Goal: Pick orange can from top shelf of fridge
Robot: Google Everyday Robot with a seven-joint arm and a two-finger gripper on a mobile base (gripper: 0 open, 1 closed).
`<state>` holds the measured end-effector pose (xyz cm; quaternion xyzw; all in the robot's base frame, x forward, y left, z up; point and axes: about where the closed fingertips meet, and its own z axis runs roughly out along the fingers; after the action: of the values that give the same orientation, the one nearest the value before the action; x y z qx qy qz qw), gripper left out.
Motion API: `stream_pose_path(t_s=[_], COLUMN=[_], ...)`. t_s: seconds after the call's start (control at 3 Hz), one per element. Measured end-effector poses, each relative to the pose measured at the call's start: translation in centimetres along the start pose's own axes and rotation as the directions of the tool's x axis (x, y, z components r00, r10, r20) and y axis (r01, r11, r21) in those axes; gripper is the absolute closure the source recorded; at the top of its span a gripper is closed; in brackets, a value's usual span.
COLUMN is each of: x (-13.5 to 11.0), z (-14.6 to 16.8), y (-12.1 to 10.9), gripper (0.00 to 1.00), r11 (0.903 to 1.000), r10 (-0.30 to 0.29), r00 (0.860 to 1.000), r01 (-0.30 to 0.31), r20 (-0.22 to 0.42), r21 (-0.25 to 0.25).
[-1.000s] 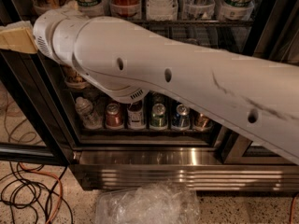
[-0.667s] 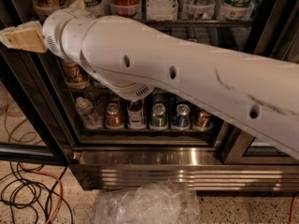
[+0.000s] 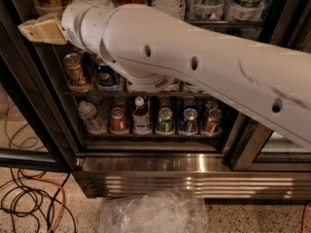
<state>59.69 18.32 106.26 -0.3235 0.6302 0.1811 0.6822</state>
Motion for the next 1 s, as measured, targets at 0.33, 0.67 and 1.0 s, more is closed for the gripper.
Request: stream_pose_path(t_s=[0.33, 0.67, 1.0], x=[-0.1, -0.7, -2.1], z=[0.0, -0.3, 0.6], y=[0.0, 1.5, 3.2], gripper=[0.00, 0.00, 0.00], r11=[1.0000, 0.9980, 0.9909], r10=[0.000, 0.044, 0.095], r00=[1.000, 0.999, 0.995], r01=[0.000, -0.044, -0.092], r20=[0.000, 0.001, 0.025], r21=[-0.001, -0.045, -0.098])
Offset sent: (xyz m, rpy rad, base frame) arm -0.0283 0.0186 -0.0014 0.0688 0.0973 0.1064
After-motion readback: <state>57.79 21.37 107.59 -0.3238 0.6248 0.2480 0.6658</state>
